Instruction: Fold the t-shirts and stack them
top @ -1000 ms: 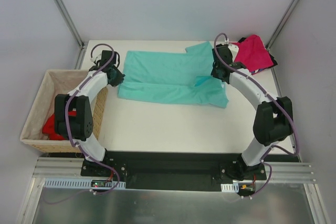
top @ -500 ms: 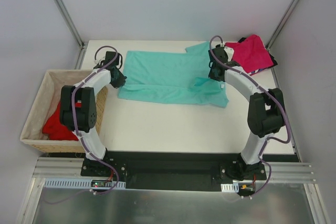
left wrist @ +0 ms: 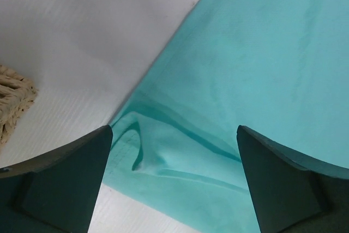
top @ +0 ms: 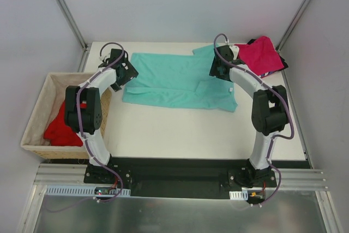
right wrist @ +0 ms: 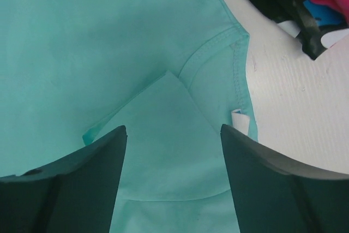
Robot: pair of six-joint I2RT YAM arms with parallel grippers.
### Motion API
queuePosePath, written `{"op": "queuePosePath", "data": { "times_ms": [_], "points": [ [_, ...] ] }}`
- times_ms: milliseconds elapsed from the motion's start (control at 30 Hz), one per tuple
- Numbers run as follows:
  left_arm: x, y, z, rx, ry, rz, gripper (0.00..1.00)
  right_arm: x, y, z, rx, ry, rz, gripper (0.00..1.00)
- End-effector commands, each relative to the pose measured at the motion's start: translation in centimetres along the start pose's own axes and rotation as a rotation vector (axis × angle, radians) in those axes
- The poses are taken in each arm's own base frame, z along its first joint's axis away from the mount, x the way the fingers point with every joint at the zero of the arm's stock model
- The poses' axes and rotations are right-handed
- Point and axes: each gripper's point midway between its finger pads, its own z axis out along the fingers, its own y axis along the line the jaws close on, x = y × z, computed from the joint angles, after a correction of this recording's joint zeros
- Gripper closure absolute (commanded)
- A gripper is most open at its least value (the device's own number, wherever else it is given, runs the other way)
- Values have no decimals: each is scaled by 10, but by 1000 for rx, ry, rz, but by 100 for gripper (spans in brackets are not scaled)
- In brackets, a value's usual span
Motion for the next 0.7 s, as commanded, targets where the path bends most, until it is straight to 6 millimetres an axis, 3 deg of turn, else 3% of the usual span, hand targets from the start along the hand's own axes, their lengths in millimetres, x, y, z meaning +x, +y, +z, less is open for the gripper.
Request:
{"op": "queuePosePath", "data": {
  "times_ms": [0,100,133,233,300,367,400,467,500,667],
  "points": [
    [-30,-10,-7,10,-87,20,1,-42,3,-15,-14,-110,19,19],
    [-33,-17,-24,46,-107,3,1,-49,0,-32,-23,-143,13,15],
    [-35,-20,-37,70,-122,0,1,-55,2,-51,-43,-171,5,14],
    [-22,-25,-60,122,-113,14,1,-47,-1,-86,-42,-172,-42,13],
    [-6,-27,-66,155,-72,33,2,-24,-3,-91,-58,-108,-54,13],
    [15,-17,-67,157,-19,52,4,-1,-9,-99,-72,-53,-45,13],
    [21,-13,-67,149,-8,62,5,26,-20,-93,-44,-6,-72,14],
    [36,2,-68,120,10,95,5,40,-31,-98,-26,5,-83,14],
    [40,6,-69,112,14,104,5,57,-40,-94,-4,39,-100,14],
    [58,10,-69,94,67,137,6,87,-67,-97,72,106,-127,14]
  ]
}}
